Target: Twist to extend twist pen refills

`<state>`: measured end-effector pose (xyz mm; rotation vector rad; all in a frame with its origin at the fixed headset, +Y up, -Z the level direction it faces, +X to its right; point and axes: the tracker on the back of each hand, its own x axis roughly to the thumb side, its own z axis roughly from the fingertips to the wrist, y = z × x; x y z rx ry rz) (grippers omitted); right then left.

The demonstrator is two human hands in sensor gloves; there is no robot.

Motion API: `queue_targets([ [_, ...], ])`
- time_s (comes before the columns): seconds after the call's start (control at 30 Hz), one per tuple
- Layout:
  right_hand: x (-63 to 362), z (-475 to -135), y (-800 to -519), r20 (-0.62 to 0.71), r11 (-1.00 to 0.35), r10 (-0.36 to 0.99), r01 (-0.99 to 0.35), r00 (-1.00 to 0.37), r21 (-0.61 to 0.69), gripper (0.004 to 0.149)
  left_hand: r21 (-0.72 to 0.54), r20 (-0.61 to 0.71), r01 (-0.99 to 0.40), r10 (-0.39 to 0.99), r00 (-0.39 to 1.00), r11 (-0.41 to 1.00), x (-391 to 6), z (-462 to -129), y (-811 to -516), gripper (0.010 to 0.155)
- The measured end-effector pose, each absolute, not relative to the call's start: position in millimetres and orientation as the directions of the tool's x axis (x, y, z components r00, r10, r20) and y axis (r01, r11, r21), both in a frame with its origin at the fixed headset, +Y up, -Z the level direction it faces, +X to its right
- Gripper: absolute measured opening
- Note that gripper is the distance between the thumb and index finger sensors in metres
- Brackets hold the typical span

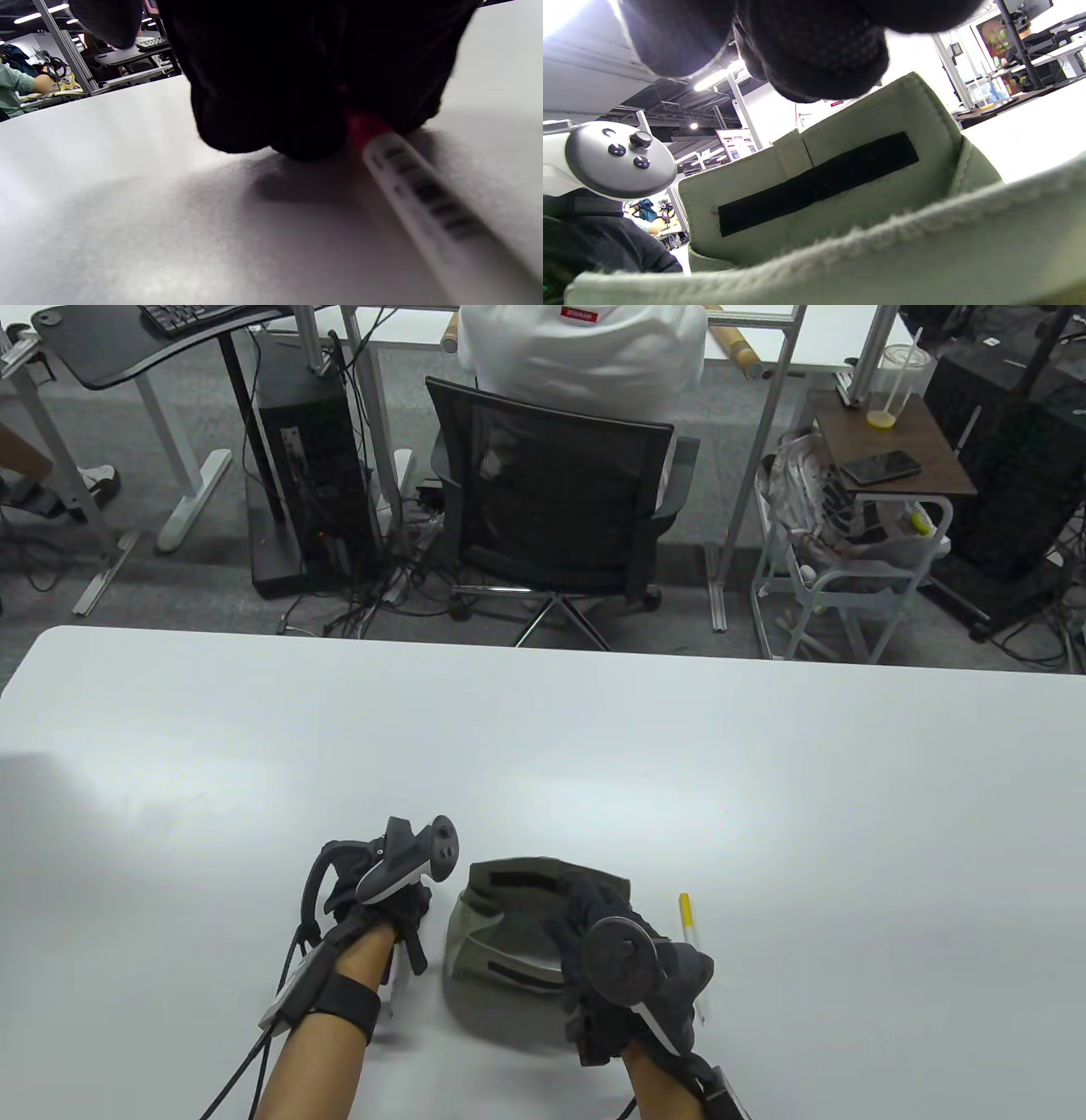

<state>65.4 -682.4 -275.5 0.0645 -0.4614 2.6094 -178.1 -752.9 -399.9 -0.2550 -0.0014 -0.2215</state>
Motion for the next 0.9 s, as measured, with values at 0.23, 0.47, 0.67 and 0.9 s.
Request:
queue_targets([
  [0.23, 64.1, -275.5, -683.5, 0.129, -0.833, 0.442, -0.459, -0.888, -0.309, 0.059, -0.234, 0.029, 0.247, -0.247, 0.969, 0.940, -176.0, -396.4, -753.4, 0.053],
  [0.47, 64.6, -275.9, -684.5, 0.118, -0.839, 0.437, -0.451, -0.892, -0.304, 0.059, -0.248, 0.032, 0.208, -0.206, 0.978, 0.946, -182.3, -397.0, -753.6, 0.057],
  [0.67, 64.7, -275.9, -684.6, 0.112, -0.844, 0.430, -0.443, -0.896, -0.303, 0.059, -0.251, 0.030, 0.127, -0.123, 0.992, 0.960, -188.6, -395.5, -747.1, 0.060],
  [0.9, 65.2, -276.2, -684.3, 0.111, -0.841, 0.432, -0.445, -0.895, -0.307, 0.059, -0.049, 0.073, -0.017, 0.021, 0.997, 0.999, -197.6, -383.4, -714.3, 0.063],
])
